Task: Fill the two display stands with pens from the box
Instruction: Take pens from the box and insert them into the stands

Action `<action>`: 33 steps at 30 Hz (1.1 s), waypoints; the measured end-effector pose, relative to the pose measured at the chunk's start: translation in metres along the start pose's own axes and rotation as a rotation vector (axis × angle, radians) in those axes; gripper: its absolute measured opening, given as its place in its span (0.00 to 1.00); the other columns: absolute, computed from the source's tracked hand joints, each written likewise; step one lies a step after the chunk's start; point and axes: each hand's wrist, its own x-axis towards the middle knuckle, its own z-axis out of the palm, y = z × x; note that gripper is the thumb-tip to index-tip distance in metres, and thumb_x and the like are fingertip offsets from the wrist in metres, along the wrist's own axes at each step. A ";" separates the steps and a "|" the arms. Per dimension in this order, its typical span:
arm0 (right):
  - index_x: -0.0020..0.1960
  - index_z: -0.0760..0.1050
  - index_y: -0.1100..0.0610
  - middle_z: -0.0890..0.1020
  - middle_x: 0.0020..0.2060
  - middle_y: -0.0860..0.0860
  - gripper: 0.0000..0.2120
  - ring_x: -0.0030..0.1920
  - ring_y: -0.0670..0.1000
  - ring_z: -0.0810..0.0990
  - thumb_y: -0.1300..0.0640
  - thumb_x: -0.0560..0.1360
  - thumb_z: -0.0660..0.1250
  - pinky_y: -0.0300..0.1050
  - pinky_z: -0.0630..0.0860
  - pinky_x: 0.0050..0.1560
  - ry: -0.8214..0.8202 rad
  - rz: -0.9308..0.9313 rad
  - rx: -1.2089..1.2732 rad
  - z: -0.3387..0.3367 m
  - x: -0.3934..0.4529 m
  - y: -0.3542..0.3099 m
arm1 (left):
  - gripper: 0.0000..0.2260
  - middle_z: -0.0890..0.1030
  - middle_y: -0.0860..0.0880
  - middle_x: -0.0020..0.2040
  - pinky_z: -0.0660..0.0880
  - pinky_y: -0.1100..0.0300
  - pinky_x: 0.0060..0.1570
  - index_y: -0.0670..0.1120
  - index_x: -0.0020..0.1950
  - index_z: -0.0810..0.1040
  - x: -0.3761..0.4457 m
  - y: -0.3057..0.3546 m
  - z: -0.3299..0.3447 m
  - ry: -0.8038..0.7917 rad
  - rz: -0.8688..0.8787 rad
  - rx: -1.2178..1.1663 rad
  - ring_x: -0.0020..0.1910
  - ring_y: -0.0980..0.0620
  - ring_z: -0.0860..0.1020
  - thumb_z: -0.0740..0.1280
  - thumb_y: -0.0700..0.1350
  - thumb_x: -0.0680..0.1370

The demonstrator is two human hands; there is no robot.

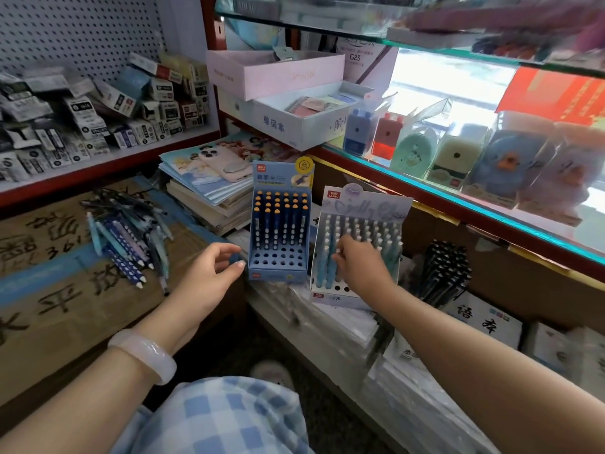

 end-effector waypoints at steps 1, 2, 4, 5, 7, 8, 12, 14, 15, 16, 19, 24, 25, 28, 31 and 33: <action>0.56 0.69 0.61 0.81 0.47 0.58 0.09 0.45 0.58 0.80 0.56 0.80 0.59 0.55 0.78 0.48 -0.013 0.000 -0.026 -0.003 0.000 -0.001 | 0.08 0.74 0.48 0.58 0.66 0.55 0.64 0.47 0.57 0.72 -0.001 0.001 -0.003 0.005 0.006 -0.002 0.63 0.49 0.71 0.63 0.39 0.78; 0.57 0.69 0.60 0.81 0.47 0.57 0.10 0.46 0.57 0.80 0.56 0.80 0.60 0.55 0.78 0.48 -0.017 -0.003 -0.059 -0.006 -0.001 -0.003 | 0.08 0.74 0.48 0.57 0.66 0.56 0.64 0.47 0.56 0.72 -0.002 0.001 -0.007 0.011 0.013 -0.003 0.63 0.49 0.71 0.63 0.39 0.78; 0.59 0.67 0.58 0.81 0.47 0.56 0.12 0.45 0.56 0.81 0.53 0.79 0.61 0.53 0.79 0.46 0.036 -0.009 -0.110 -0.017 0.000 -0.010 | 0.08 0.75 0.48 0.56 0.66 0.57 0.63 0.47 0.56 0.72 -0.004 -0.002 -0.017 0.026 0.012 0.002 0.61 0.50 0.72 0.63 0.38 0.78; 0.58 0.68 0.57 0.81 0.46 0.55 0.11 0.44 0.55 0.80 0.53 0.79 0.60 0.51 0.78 0.44 0.096 -0.017 -0.107 -0.023 0.000 -0.015 | 0.08 0.75 0.48 0.56 0.66 0.58 0.62 0.47 0.56 0.72 -0.006 -0.005 -0.022 0.035 0.003 0.009 0.61 0.50 0.72 0.63 0.38 0.78; 0.56 0.70 0.56 0.81 0.45 0.54 0.09 0.43 0.54 0.79 0.52 0.80 0.60 0.47 0.76 0.41 0.214 -0.028 -0.010 -0.034 0.003 -0.030 | 0.08 0.75 0.47 0.55 0.67 0.58 0.60 0.46 0.55 0.72 -0.009 -0.013 -0.035 0.063 -0.030 0.015 0.60 0.49 0.72 0.64 0.38 0.78; 0.56 0.71 0.56 0.81 0.45 0.54 0.09 0.43 0.54 0.79 0.52 0.79 0.61 0.47 0.76 0.42 0.237 -0.034 0.061 -0.037 0.006 -0.041 | 0.07 0.74 0.47 0.54 0.67 0.58 0.59 0.46 0.55 0.72 -0.010 -0.017 -0.041 0.084 -0.052 0.013 0.60 0.48 0.72 0.64 0.38 0.78; 0.63 0.70 0.53 0.81 0.47 0.53 0.16 0.47 0.54 0.80 0.49 0.78 0.64 0.48 0.77 0.47 0.087 -0.132 0.174 -0.029 0.022 -0.091 | 0.07 0.73 0.48 0.54 0.65 0.60 0.51 0.47 0.55 0.72 -0.011 -0.027 -0.068 0.187 -0.164 0.016 0.56 0.50 0.71 0.62 0.40 0.79; 0.65 0.69 0.53 0.81 0.49 0.52 0.18 0.47 0.53 0.80 0.48 0.77 0.64 0.47 0.77 0.45 -0.056 -0.208 0.170 -0.019 0.028 -0.120 | 0.07 0.73 0.48 0.54 0.64 0.60 0.48 0.48 0.56 0.71 -0.010 -0.033 -0.084 0.248 -0.212 0.020 0.53 0.52 0.71 0.62 0.41 0.79; 0.65 0.69 0.54 0.81 0.50 0.52 0.18 0.47 0.52 0.79 0.48 0.78 0.63 0.47 0.78 0.45 -0.129 -0.247 0.160 -0.012 0.030 -0.134 | 0.07 0.73 0.48 0.54 0.64 0.60 0.48 0.48 0.56 0.71 -0.009 -0.037 -0.092 0.280 -0.236 0.017 0.51 0.52 0.71 0.62 0.41 0.79; 0.65 0.69 0.54 0.80 0.51 0.52 0.19 0.48 0.52 0.79 0.47 0.78 0.63 0.48 0.78 0.47 -0.194 -0.285 0.141 -0.006 0.033 -0.146 | 0.07 0.73 0.47 0.54 0.64 0.60 0.47 0.48 0.56 0.71 -0.007 -0.040 -0.099 0.310 -0.265 0.009 0.51 0.51 0.71 0.62 0.41 0.79; 0.67 0.69 0.55 0.79 0.55 0.53 0.21 0.52 0.53 0.78 0.46 0.78 0.62 0.49 0.77 0.53 -0.320 -0.381 0.053 0.013 0.040 -0.176 | 0.07 0.73 0.47 0.53 0.66 0.62 0.38 0.46 0.56 0.71 0.000 -0.054 -0.120 0.392 -0.336 0.006 0.44 0.53 0.71 0.62 0.41 0.79; 0.66 0.69 0.55 0.78 0.57 0.54 0.20 0.54 0.53 0.78 0.46 0.79 0.61 0.50 0.77 0.55 -0.405 -0.434 0.037 0.046 0.056 -0.199 | 0.15 0.75 0.48 0.50 0.68 0.59 0.39 0.44 0.65 0.68 0.018 -0.078 -0.145 0.385 -0.413 0.108 0.40 0.55 0.71 0.63 0.44 0.78; 0.66 0.69 0.55 0.78 0.57 0.54 0.20 0.54 0.53 0.78 0.47 0.79 0.61 0.49 0.77 0.54 -0.403 -0.434 0.044 0.051 0.060 -0.202 | 0.17 0.73 0.50 0.46 0.68 0.58 0.41 0.45 0.66 0.67 0.024 -0.081 -0.149 0.365 -0.427 0.139 0.41 0.55 0.71 0.63 0.44 0.78; 0.65 0.70 0.54 0.78 0.57 0.52 0.18 0.54 0.52 0.78 0.48 0.79 0.60 0.44 0.76 0.50 -0.392 -0.447 0.084 0.063 0.072 -0.209 | 0.22 0.73 0.47 0.53 0.71 0.54 0.49 0.44 0.70 0.63 0.050 -0.087 -0.162 0.338 -0.480 0.217 0.51 0.47 0.74 0.63 0.47 0.78; 0.64 0.72 0.55 0.79 0.57 0.51 0.16 0.53 0.50 0.77 0.50 0.79 0.60 0.40 0.73 0.48 -0.356 -0.446 0.142 0.074 0.083 -0.211 | 0.19 0.74 0.45 0.50 0.70 0.55 0.45 0.41 0.65 0.66 0.082 -0.087 -0.166 0.311 -0.521 0.253 0.45 0.48 0.73 0.64 0.48 0.78; 0.63 0.73 0.55 0.79 0.56 0.52 0.15 0.53 0.51 0.78 0.50 0.80 0.60 0.40 0.73 0.48 -0.344 -0.430 0.176 0.081 0.088 -0.210 | 0.13 0.72 0.47 0.40 0.70 0.56 0.40 0.41 0.52 0.70 0.102 -0.089 -0.163 0.286 -0.559 0.262 0.36 0.51 0.71 0.64 0.50 0.77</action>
